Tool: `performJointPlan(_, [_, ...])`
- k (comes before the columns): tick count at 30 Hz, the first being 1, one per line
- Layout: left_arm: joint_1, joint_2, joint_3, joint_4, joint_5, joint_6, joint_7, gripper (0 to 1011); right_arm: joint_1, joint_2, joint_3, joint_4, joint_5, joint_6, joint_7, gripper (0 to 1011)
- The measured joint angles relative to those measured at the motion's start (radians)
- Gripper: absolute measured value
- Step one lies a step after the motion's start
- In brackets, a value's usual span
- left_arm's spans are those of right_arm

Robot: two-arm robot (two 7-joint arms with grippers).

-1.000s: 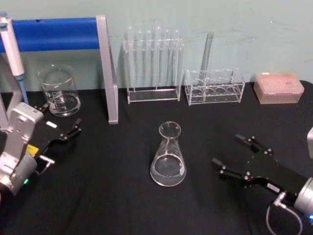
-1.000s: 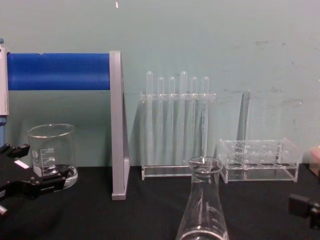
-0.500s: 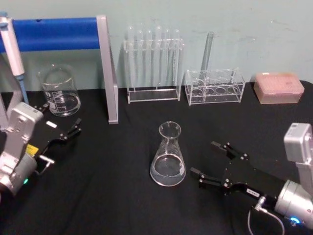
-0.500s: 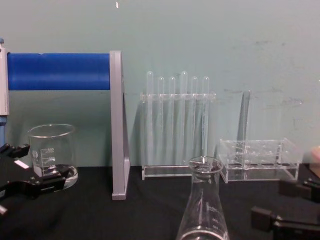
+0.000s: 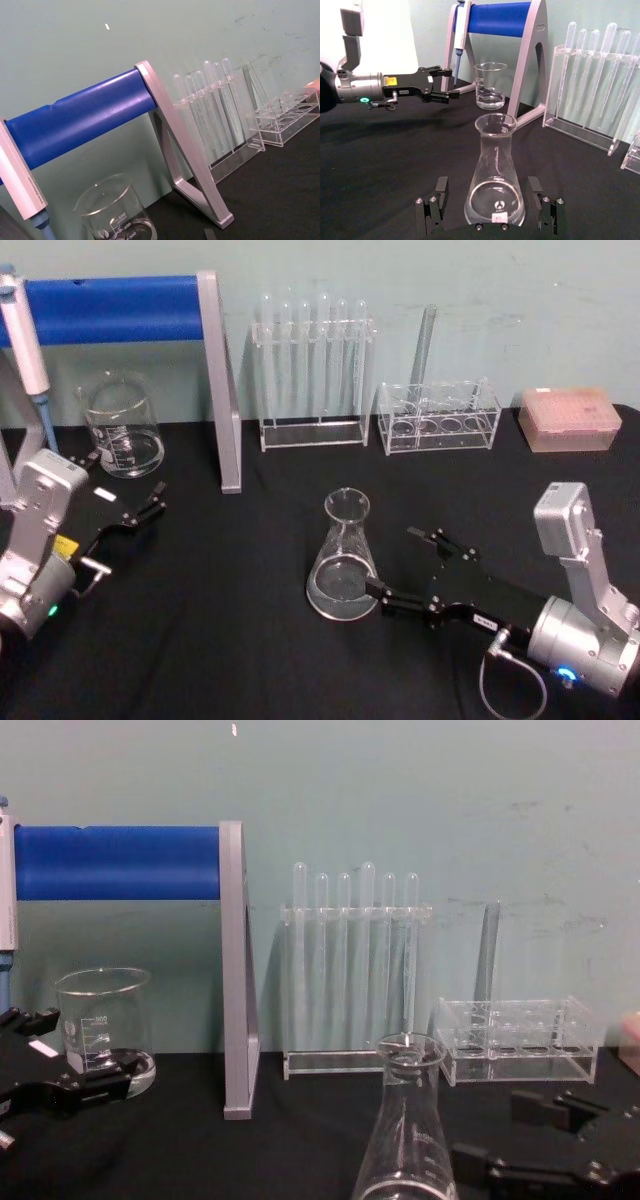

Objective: Grasp the erlenmeyer flask with one hand, shake it three times, then place it back.

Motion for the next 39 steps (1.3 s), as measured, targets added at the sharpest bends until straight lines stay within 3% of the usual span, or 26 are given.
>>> performJointPlan(24, [0.000, 0.000, 0.000, 0.000, 0.000, 0.000, 0.000, 1001, 0.204, -0.134, -0.078, 0.209, -0.052, -0.005, 0.051, 1003])
performJointPlan(39, [0.000, 0.000, 0.000, 0.000, 0.000, 0.000, 0.000, 1001, 0.243, -0.163, -0.096, 0.255, -0.052, -0.002, 0.059, 1003])
